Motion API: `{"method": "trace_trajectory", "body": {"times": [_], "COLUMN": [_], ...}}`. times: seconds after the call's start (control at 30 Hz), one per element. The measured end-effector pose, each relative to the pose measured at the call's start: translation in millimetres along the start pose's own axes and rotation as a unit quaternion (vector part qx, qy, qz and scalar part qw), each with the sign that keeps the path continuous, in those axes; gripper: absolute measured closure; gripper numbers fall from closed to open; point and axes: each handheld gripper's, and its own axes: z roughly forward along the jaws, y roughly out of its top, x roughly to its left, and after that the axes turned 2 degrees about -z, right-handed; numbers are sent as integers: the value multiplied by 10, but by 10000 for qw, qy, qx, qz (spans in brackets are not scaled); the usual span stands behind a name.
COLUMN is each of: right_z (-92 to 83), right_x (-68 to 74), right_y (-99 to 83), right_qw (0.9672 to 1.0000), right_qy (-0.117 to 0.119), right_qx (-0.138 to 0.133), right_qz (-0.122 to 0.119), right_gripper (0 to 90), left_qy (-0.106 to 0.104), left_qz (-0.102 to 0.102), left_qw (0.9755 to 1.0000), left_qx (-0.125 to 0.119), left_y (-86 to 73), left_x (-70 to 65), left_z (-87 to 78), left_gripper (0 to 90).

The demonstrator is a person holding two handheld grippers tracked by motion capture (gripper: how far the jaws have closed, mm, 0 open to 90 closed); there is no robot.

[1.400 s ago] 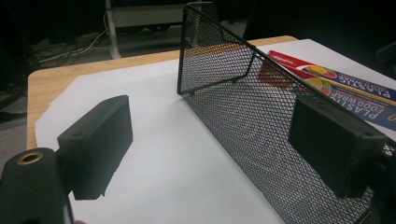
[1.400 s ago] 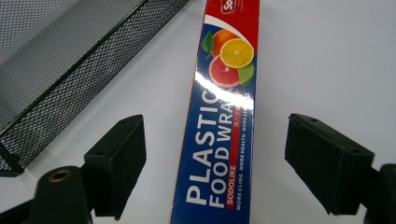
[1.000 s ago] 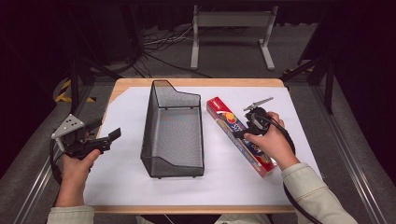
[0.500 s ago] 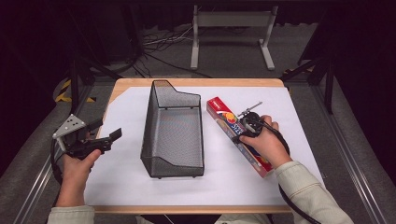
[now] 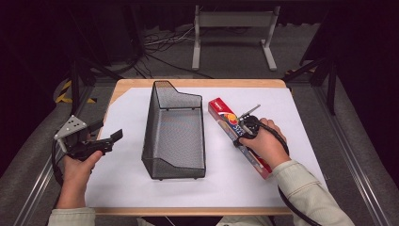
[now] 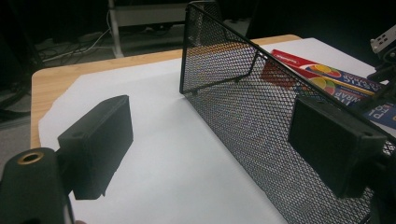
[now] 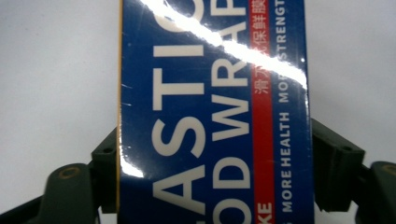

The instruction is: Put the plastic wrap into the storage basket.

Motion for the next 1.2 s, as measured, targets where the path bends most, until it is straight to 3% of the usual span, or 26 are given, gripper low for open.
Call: {"method": "trace_trajectory", "body": {"times": [0.2, 0.47, 0.93, 1.13, 1.2], "right_z": [-22, -28, -230, -426, -509], "right_x": [35, 53, 52, 50, 52], "right_y": [8, 6, -9, 0, 12], "right_qw": [10000, 10000, 9988, 9976, 9969], "right_qy": [64, -58, -23, -73, 8], "right_qx": [6, -32, 14, -110, -138], "right_qz": [-37, -27, 490, 675, 770], "right_gripper": [381, 401, 402, 401, 400], "left_qy": [-17, -13, -20, -26, -18], "left_qz": [7, 11, -31, -21, -19], "left_qw": [10000, 10000, 10000, 10000, 10000], "left_qx": [0, 5, -10, -17, -6], "left_y": [0, -3, -7, -2, -3], "left_x": [4, 14, 21, 15, 15], "left_z": [-2, 0, 0, 0, 0], "left_gripper": [148, 148, 147, 148, 148]}}
